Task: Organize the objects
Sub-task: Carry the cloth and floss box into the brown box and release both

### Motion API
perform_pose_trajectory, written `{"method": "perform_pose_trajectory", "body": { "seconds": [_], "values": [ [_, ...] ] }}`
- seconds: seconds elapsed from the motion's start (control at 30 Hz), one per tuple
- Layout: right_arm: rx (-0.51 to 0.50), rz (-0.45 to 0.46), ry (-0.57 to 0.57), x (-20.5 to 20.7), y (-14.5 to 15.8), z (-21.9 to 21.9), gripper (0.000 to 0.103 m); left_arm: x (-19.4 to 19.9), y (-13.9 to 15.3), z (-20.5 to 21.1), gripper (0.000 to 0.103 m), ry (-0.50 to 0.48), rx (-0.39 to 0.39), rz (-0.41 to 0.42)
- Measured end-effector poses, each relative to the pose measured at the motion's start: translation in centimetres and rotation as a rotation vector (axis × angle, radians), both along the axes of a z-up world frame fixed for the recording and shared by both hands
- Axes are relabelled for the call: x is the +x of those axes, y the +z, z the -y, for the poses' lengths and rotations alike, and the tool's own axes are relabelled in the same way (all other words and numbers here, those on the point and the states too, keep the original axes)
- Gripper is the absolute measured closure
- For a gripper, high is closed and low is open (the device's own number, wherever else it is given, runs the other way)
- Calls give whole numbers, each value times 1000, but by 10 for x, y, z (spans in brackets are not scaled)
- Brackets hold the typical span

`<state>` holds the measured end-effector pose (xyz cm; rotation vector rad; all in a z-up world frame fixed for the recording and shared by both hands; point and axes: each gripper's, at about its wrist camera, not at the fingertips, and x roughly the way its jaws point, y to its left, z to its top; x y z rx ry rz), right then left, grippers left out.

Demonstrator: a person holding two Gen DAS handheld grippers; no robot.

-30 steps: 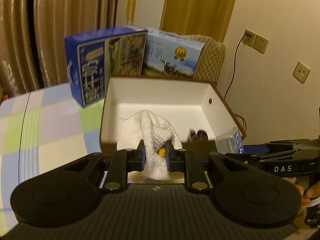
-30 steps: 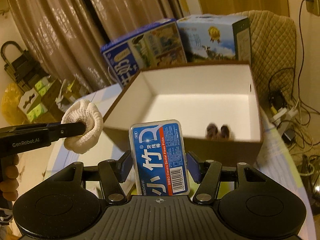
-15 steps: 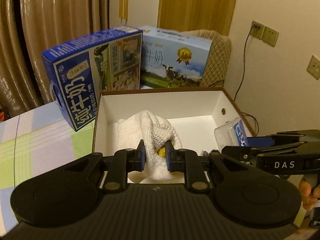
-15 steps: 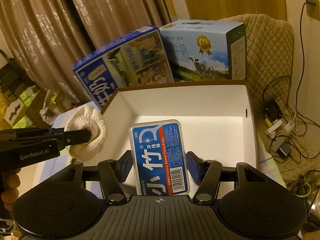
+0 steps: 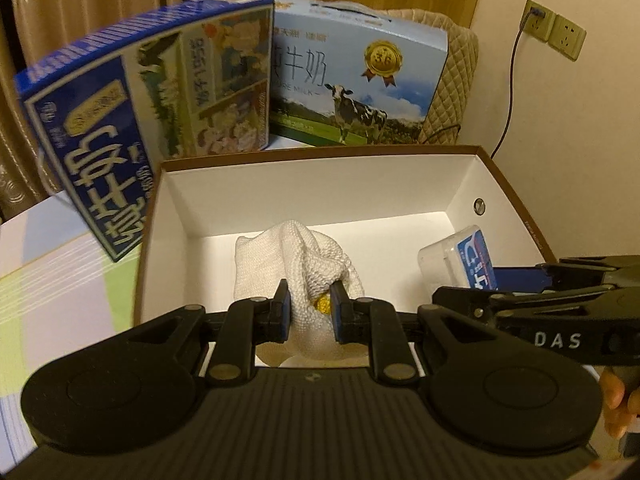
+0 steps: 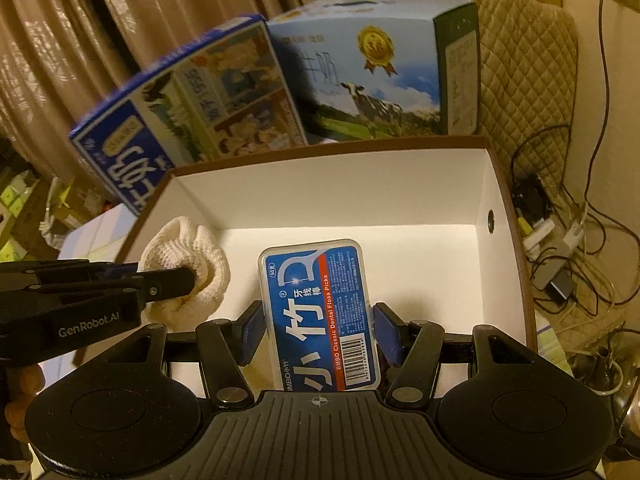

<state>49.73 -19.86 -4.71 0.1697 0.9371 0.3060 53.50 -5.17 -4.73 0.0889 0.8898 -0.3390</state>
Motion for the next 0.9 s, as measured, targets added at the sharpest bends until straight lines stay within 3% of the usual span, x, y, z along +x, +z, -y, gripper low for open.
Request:
{"method": "perform_pose_trajectory", "body": {
  "seconds": [0.2, 0.33, 0.9],
  "values": [
    [-11, -29, -24, 16, -12, 3, 48, 20, -15, 15, 84, -13, 16, -26],
    [-11, -43, -30, 24, -15, 5, 48, 27, -19, 18, 67, -6, 32, -19],
    [44, -102, -35, 46, -32, -2, 47, 29, -18, -6, 43, 46, 51, -45]
  ]
}}
